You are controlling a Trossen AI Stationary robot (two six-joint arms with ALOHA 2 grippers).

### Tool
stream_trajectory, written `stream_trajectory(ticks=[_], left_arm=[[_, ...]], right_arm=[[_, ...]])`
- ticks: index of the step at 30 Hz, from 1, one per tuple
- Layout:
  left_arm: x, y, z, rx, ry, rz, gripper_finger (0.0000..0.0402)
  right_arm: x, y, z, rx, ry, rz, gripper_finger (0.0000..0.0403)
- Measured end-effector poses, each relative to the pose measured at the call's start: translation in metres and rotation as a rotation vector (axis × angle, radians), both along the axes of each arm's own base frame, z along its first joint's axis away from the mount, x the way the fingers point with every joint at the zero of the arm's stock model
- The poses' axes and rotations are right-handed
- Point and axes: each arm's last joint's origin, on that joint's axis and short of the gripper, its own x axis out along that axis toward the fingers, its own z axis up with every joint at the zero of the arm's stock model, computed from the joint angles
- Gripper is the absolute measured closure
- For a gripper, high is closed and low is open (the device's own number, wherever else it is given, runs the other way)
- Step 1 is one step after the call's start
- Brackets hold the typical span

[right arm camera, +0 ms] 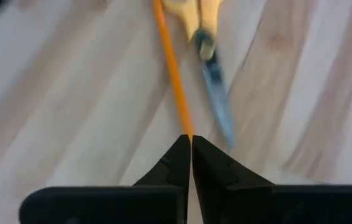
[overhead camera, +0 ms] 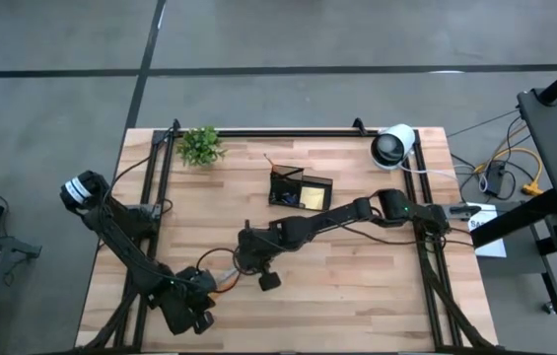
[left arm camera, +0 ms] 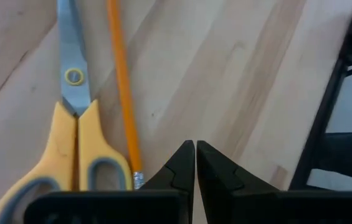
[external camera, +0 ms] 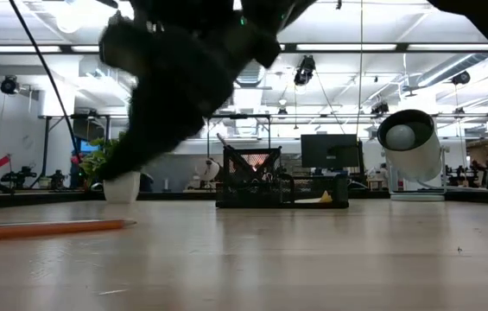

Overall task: Pick and place office supplies into organizer
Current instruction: Put the orange pencil into the black desk organizer

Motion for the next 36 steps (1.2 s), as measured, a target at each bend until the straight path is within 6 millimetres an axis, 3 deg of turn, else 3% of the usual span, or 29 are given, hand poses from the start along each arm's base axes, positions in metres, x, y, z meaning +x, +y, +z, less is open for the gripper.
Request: stream_trajectory(ticks=[6,21,26,30,34,36], left_arm=[[0.0,0.0,-0.001,0.002,0.002,0.0,0.0401],[-0.008,0.009,0.0,0.044,0.067,0.036,0.04],[-0.021,0.03,0.019,0.151,0.078,0.13,0.0386],[-0.033,0.051,0.035,0.212,0.062,0.193,0.037],[-0.043,0.065,0.043,0.256,0.062,0.205,0.0363],[-0.047,0.07,0.043,0.265,0.053,0.208,0.0363]], right_arm=[[0.0,-0.006,-0.022,-0.001,0.078,-0.013,0.0393],[-0.005,-0.009,-0.03,-0.039,0.095,-0.053,0.0349],[-0.003,-0.016,-0.005,-0.16,0.051,-0.253,0.0322],[-0.009,-0.033,0.027,-0.313,0.066,-0.597,0.0296],[-0.018,-0.056,0.023,-0.223,0.217,-0.857,0.0272],[-0.019,-0.063,0.019,-0.087,0.263,-0.956,0.0261]])
